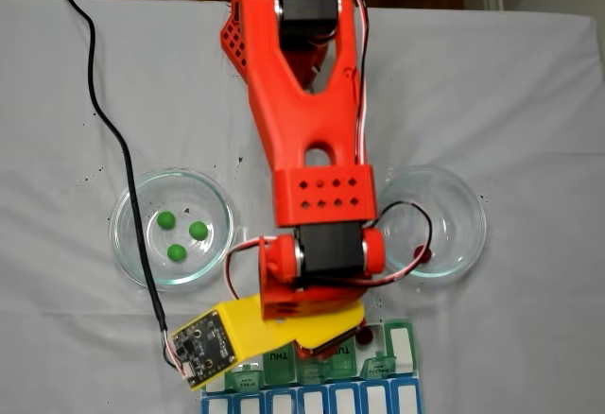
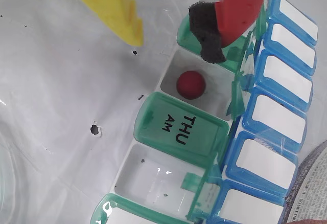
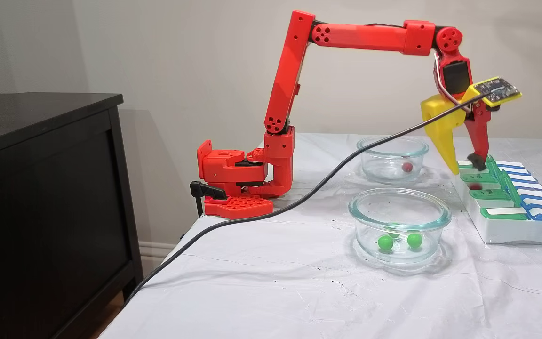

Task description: Sort medicines into box.

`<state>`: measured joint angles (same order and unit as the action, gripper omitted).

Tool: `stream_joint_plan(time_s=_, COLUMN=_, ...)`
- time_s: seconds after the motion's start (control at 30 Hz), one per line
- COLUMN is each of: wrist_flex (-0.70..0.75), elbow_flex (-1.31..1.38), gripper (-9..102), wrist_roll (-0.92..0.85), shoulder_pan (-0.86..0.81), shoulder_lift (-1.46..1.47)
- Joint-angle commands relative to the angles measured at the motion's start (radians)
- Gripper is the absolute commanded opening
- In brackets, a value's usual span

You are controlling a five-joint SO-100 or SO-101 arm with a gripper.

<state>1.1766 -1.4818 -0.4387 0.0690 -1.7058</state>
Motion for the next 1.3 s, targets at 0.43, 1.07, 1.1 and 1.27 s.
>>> stream_joint_plan(time_s=0.43, wrist_flex=0.202, elbow_flex=0.077, gripper=19, wrist_roll=-0.054, shoulder_pan=0.066, shoulder_lift=-0.273)
stream_joint_plan(time_s=1.07, wrist_flex=0.196, elbow_flex=-0.23, gripper=14, wrist_roll=0.044, shoulder_pan=0.345, shoulder_lift=-0.617)
stream_joint_plan(time_s=1.1, wrist_flex=0.187, elbow_flex=-0.245, gripper=13, wrist_roll=0.049, shoulder_pan=0.353, shoulder_lift=-0.63)
stream_joint_plan(time_s=1.27, wrist_flex=0.156, elbow_flex=-0.314, gripper=13, wrist_roll=0.061, shoulder_pan=0.399, shoulder_lift=-0.666)
